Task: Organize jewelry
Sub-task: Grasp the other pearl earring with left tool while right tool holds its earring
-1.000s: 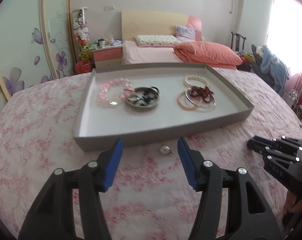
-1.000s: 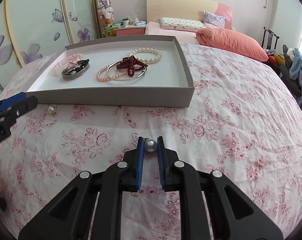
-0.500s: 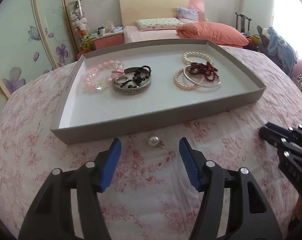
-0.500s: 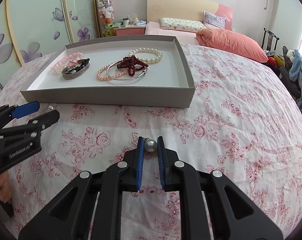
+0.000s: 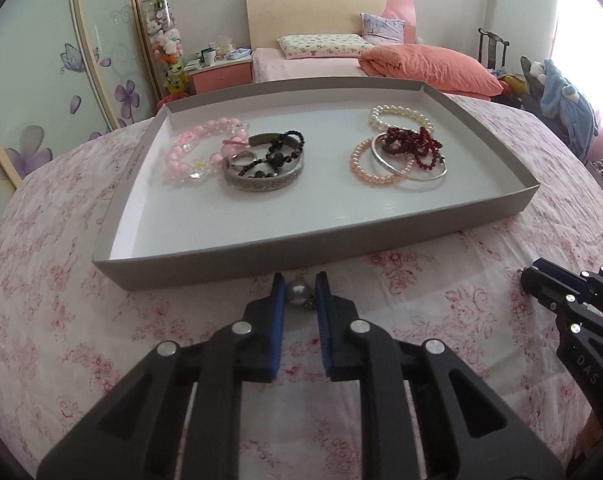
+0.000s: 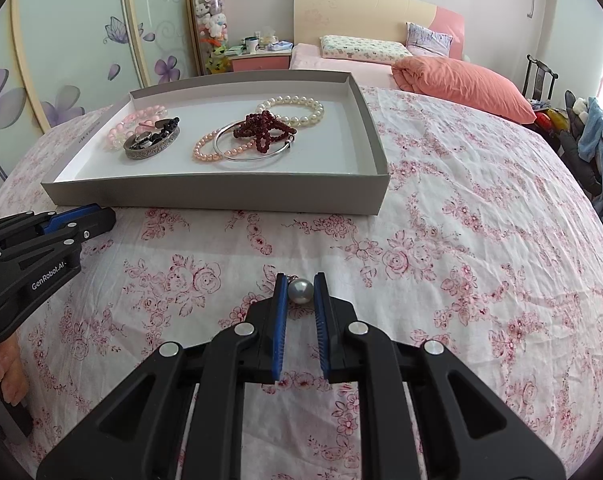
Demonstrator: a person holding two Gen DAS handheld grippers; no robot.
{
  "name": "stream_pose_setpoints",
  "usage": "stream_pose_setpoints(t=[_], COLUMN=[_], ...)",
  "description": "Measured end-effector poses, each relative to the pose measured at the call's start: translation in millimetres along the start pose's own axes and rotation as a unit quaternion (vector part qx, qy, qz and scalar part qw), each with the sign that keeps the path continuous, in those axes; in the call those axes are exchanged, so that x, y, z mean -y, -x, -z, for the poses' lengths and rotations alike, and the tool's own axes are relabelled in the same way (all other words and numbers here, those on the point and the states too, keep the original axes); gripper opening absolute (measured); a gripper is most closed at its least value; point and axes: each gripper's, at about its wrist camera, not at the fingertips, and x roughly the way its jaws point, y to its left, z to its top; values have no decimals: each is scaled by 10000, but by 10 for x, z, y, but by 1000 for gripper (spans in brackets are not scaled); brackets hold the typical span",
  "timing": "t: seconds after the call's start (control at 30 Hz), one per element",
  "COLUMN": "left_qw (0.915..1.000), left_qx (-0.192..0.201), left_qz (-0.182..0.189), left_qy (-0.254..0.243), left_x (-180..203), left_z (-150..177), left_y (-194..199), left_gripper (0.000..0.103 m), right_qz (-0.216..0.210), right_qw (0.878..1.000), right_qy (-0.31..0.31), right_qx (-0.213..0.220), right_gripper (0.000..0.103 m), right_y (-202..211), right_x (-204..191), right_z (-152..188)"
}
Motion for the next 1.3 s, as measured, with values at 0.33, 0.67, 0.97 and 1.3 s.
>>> stream_pose_setpoints(t=[0.33,0.67,0.97,1.3], left_qw=[9993,9988,9988,9987], left_qx=[-21,-36,-39,-42], left_qz=[-352,-386,-371,-395], left_qy=[140,310,332,314], left_x=[-431,-653,-633,-640], left_z=[253,416,409,409], left_y=[200,341,342,338], left_gripper=[16,17,17,17], right_qz=[1,75,115,73], right_qw=[10000,10000,9999,9999], right_qy=[0,63,101,70], right_qx=[0,3,3,0], right_gripper=[14,14,14,14], right_y=[0,6,5,2], right_x=[2,-22,-43,-37], right_z=[0,-2,-8,-11])
